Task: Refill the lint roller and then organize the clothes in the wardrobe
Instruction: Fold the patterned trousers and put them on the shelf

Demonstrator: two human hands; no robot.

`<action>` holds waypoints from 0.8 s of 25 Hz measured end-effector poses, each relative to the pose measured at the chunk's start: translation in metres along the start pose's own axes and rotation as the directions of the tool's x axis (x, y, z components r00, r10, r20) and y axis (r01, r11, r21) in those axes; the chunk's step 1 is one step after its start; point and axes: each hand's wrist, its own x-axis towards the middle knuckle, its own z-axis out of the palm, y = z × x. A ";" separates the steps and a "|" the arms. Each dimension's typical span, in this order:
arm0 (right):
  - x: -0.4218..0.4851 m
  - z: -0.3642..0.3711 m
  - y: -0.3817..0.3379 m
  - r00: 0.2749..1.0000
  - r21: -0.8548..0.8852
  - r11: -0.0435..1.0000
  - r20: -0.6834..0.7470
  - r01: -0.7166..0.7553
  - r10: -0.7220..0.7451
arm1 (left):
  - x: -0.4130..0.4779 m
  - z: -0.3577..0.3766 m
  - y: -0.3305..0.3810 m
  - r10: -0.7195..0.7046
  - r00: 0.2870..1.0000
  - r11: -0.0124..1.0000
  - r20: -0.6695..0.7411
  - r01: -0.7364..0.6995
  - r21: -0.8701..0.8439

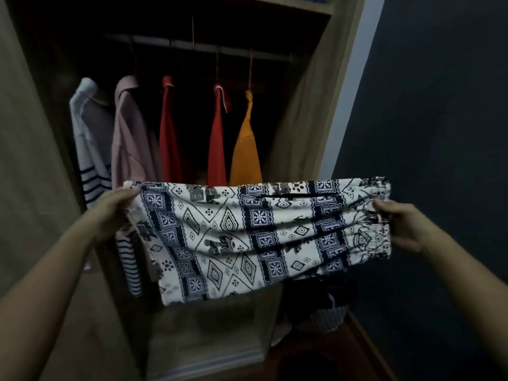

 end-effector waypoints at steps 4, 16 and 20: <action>0.014 0.020 0.013 0.997 0.122 0.990 -0.029 -0.068 0.072 | 0.018 0.009 0.012 -0.146 0.984 0.975 -0.101 0.126 -0.185; 0.045 0.162 0.018 0.998 -0.109 0.993 -0.055 -0.048 0.043 | 0.016 0.200 0.014 -0.151 0.988 0.963 -0.045 0.157 0.217; 0.035 0.173 0.024 1.000 -0.147 0.989 0.002 -0.004 0.005 | 0.007 0.208 0.013 -0.176 0.984 0.944 0.009 0.166 0.286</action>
